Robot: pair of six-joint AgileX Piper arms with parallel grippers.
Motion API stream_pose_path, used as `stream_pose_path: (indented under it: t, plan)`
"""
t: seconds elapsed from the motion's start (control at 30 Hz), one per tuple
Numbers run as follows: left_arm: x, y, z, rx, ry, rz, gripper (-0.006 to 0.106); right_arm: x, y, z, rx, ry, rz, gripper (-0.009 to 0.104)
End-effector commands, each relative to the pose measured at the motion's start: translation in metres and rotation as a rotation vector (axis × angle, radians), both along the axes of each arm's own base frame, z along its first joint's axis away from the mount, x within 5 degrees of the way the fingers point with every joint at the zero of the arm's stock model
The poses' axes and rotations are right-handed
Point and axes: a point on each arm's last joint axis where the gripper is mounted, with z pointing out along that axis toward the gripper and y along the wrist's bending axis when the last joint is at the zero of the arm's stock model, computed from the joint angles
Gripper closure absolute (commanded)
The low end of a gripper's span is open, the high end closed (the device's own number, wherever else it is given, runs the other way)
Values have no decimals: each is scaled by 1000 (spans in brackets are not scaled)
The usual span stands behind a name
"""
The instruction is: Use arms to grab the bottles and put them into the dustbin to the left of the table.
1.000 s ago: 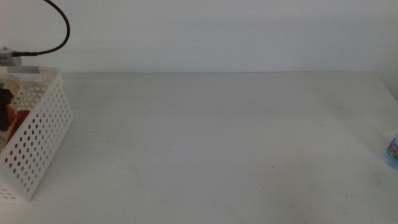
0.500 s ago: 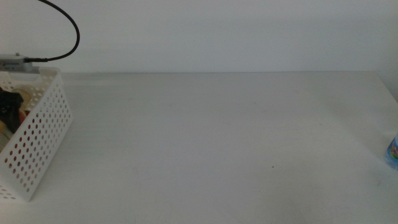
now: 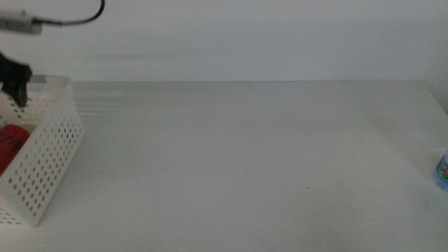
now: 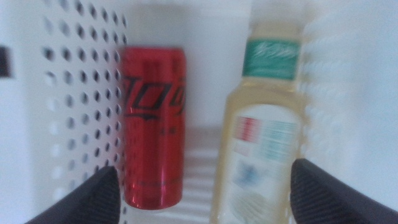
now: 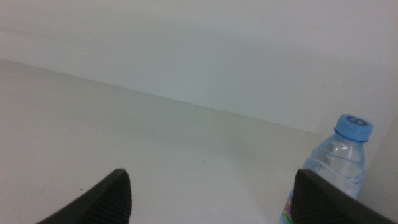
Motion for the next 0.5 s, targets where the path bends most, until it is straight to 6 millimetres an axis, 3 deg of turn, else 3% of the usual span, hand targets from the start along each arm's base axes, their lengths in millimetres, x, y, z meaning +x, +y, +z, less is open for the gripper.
stream_pose_path:
  t: [0.0, 0.2, 0.47]
  plan:
    - [-24, -15, 48, 41, -63, 10, 10, -2, -1, 11, -6, -111, -12, 28]
    - [-52, -32, 89, 6, -195, 25, 10, -2, -1, 11, -6, -111, -12, 28]
    - [-114, -65, 135, -211, -510, -122, 10, -2, -1, 11, -6, -111, -12, 28]
